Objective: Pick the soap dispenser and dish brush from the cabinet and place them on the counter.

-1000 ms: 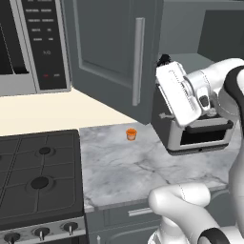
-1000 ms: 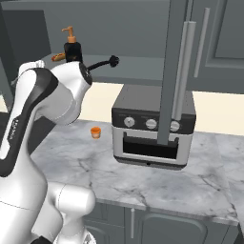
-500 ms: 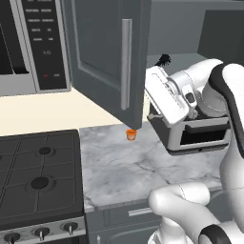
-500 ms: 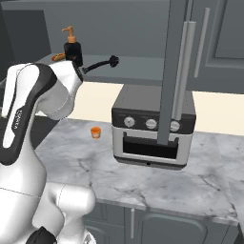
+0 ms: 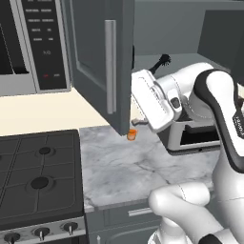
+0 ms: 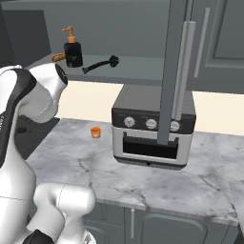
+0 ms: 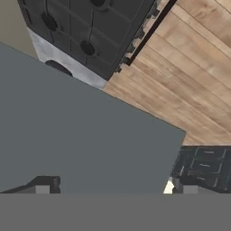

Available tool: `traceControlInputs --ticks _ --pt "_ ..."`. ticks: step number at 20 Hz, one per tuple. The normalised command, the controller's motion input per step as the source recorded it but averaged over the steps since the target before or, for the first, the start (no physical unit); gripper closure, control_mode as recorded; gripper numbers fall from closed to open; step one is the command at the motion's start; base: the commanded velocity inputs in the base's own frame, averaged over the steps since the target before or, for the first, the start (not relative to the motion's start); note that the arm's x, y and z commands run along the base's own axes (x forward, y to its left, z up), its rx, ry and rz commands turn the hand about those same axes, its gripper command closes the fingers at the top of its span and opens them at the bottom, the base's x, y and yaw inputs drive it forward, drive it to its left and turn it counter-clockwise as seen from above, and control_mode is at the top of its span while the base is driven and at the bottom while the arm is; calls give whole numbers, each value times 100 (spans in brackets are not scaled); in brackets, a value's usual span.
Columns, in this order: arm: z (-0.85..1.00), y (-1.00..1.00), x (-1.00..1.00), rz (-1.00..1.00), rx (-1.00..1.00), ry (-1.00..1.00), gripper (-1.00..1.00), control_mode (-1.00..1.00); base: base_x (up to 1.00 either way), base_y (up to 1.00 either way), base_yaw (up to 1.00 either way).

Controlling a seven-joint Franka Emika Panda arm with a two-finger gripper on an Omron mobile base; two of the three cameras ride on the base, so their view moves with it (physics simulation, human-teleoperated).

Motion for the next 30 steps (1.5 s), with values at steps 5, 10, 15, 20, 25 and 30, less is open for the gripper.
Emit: traceControlInputs --ticks 5,10,15,20,25,30 --pt "-17 31 2 -11 0 -3 -100 -100 0 0 0" --pt "-20 42 4 -7 0 0 -100 -100 0 0 0" --pt "-11 31 2 -5 0 -2 -100 -100 0 0 0" --pt "-5 13 8 -3 0 -3 -100 -100 0 0 0" --pt "4 -13 0 1 0 0 -100 -100 0 0 0" --pt "8 -29 1 0 1 1 -100 -100 0 0 0"
